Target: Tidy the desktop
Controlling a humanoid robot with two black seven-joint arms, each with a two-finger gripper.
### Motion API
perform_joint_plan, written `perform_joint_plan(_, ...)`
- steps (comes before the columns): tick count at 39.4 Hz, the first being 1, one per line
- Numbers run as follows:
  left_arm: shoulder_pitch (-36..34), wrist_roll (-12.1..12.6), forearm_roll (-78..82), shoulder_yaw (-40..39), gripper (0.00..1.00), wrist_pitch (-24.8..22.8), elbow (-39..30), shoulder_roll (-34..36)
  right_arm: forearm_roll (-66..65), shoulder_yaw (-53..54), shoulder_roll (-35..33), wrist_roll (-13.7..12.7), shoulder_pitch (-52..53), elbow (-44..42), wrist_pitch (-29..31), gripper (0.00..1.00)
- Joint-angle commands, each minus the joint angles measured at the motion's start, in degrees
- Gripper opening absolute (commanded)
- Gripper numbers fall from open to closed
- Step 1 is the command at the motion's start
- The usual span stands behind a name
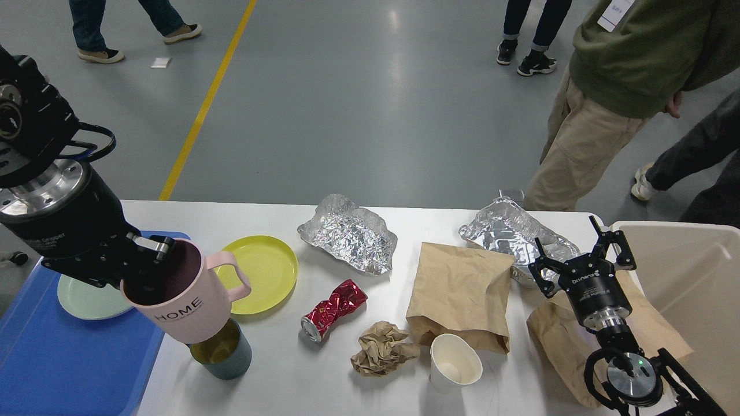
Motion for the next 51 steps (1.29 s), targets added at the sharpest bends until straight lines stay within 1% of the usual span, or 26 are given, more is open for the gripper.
perform_joint_plan(1, -0.2, -0.9, -0.1, 1.0, 0.00, -0.1, 0.3, 0.1, 0.0, 0.0, 0.0, 0.0, 0.0, 0.0, 0.0, 1.00)
perform_joint_plan(3, 0.2, -0.8, -0.1, 2.5, 0.00, 0.2, 0.8, 0.4, 0.0, 0.0, 0.0, 0.0, 0.0, 0.0, 0.0, 1.00)
perform_joint_plan(5, 1.5, -1.4, 0.5, 5.1, 0.00, 0.2, 2.6, 2.0, 0.0, 0.0, 0.0, 0.0, 0.0, 0.0, 0.0, 1.00)
perform_joint_plan(7, 3.6, -1.6, 1.3, 6.1, 0.00, 0.4, 4.9, 5.4, 0.0, 0.0, 0.0, 0.0, 0.0, 0.0, 0.0, 1.00)
perform_joint_plan(13, 10.3, -1.5, 8.6, 6.0, 0.00, 0.4, 11.4, 15.6, 0.0, 0.0, 0.0, 0.0, -0.1, 0.0, 0.0, 1.00)
perform_joint_plan(14, 12.1, -1.2, 11.3, 5.5, 0.00, 0.4, 13.8, 19.6, 0.0, 0.0, 0.0, 0.0, 0.0, 0.0, 0.0, 1.00)
perform_joint_plan(16, 14.4, -1.2, 13.4, 5.4, 0.00, 0.4, 16.8, 24.0, 0.0, 0.0, 0.0, 0.0, -0.1, 0.0, 0.0, 1.00)
perform_joint_plan(18, 20.3, -1.3, 17.2, 4.2, 0.00, 0.3, 24.0, 30.4, 0.0, 0.0, 0.0, 0.0, -0.1, 0.0, 0.0, 1.00)
perform_joint_plan(21, 25.8, -1.5, 19.6, 1.6, 0.00, 0.4, 29.7, 33.9, 0.0, 0.0, 0.0, 0.0, -0.1, 0.0, 0.0, 1.00)
perform_joint_plan(25, 34.9, -1.8, 21.2, -3.0, 0.00, 0.4, 37.7, 37.7, 0.0, 0.0, 0.0, 0.0, 0.0, 0.0, 0.0, 1.00)
perform_joint_plan(27, 40.1, -2.4, 21.5, -6.0, 0.00, 0.4, 42.2, 39.1, 0.0, 0.0, 0.0, 0.0, 0.0, 0.0, 0.0, 1.00)
perform_joint_plan(28, 45.8, -2.9, 21.8, -9.7, 0.00, 0.4, 46.8, 40.3, 0.0, 0.0, 0.0, 0.0, -0.1, 0.0, 0.0, 1.00)
perform_joint_plan(29, 48.8, -3.0, 22.1, -12.0, 0.00, 0.4, 49.0, 40.8, 0.0, 0.0, 0.0, 0.0, -0.1, 0.0, 0.0, 1.00)
perform_joint_plan(30, 54.8, -2.9, 23.2, -17.3, 0.00, 0.4, 52.2, 41.2, 0.0, 0.0, 0.0, 0.0, -0.1, 0.0, 0.0, 1.00)
perform_joint_plan(35, 70.4, -3.0, 26.0, -31.6, 0.00, 0.7, 59.4, 40.5, 0.0, 0.0, 0.0, 0.0, 0.0, 0.0, 0.0, 1.00)
perform_joint_plan(38, 79.1, -3.1, 26.0, -38.9, 0.00, 1.4, 64.5, 39.5, 0.0, 0.0, 0.0, 0.0, -0.1, 0.0, 0.0, 1.00)
perform_joint_plan(40, 83.7, -3.1, 26.2, -42.8, 0.00, 2.0, 68.1, 37.9, 0.0, 0.0, 0.0, 0.0, 0.0, 0.0, 0.0, 1.00)
perform_joint_plan(43, 89.0, -3.2, 26.2, -47.0, 0.00, 2.4, 73.4, 34.9, 0.0, 0.0, 0.0, 0.0, -0.1, 0.0, 0.0, 1.00)
perform_joint_plan(47, 90.2, -3.2, 26.2, -47.8, 0.00, 2.9, 75.6, 33.4, 0.0, 0.0, 0.0, 0.0, 0.0, 0.0, 0.0, 1.00)
perform_joint_plan(51, 90.7, -3.0, 26.1, -48.3, 0.00, 4.9, 75.8, 32.4, 0.0, 0.0, 0.0, 0.0, -0.1, 0.0, 0.0, 1.00)
